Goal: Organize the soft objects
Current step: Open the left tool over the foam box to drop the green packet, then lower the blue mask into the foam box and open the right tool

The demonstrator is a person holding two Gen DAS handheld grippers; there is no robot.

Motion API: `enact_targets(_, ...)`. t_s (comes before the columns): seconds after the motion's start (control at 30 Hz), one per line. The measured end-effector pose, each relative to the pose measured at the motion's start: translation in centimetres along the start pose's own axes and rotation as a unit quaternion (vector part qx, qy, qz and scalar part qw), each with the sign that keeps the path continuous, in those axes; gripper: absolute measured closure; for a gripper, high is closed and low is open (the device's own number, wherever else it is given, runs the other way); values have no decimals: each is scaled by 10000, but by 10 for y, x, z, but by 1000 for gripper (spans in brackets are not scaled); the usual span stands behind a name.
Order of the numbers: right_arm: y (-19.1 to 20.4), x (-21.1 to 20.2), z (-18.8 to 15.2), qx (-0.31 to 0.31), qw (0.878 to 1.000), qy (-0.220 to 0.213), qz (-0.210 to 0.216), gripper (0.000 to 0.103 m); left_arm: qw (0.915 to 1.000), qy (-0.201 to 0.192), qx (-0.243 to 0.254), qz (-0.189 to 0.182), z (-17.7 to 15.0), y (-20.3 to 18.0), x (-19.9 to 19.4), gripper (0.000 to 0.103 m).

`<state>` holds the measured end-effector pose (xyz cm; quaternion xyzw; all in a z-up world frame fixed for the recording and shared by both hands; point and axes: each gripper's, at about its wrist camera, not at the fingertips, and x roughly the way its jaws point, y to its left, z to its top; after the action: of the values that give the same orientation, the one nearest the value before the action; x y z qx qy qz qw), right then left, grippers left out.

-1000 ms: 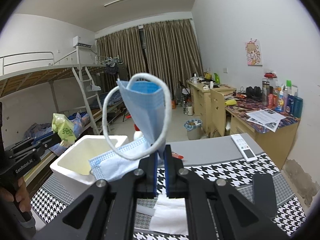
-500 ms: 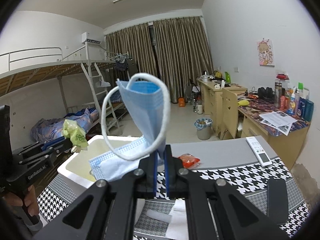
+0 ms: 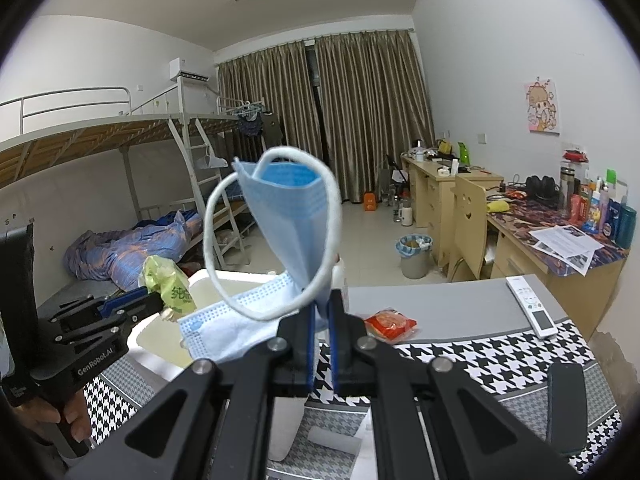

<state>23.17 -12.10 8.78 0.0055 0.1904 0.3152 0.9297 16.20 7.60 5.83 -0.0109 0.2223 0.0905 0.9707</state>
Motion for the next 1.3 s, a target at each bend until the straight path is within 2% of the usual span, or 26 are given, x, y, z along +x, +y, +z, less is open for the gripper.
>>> enact_targets(0.17,4,4,0,-28,10000,38,7,94,9999,121,36,22,0,3,8,79)
enact_targets(0.23,6,5,1,-34,10000,58,10,94,9999,126,2,43,0,6,8,67)
enact_targets(0.27,7,6,1,-45,10000,66,14,94,9999,123,-10,67,0,7,7,55)
enact_targets(0.3,9,7,1,-58,10000,73,18,94,9999,99,-23,101,0,9,6,47)
enact_targets(0.43,18,12,3,-125,9998,113,82,94,9998,24,-113,183,-1,18,2,41)
enact_targets(0.5,21,15,3,-160,9997,131,117,94,9995,-24,-158,255,-2,24,-1,30)
enact_targets(0.67,33,22,4,-264,9992,205,219,94,9980,-193,-341,505,-4,38,-11,14)
enact_targets(0.87,43,31,3,-353,9985,302,284,94,9966,-302,-456,614,-9,51,-22,9)
enact_targets(1.3,58,45,0,-552,9965,501,387,94,9955,-349,-556,682,-17,66,-32,9)
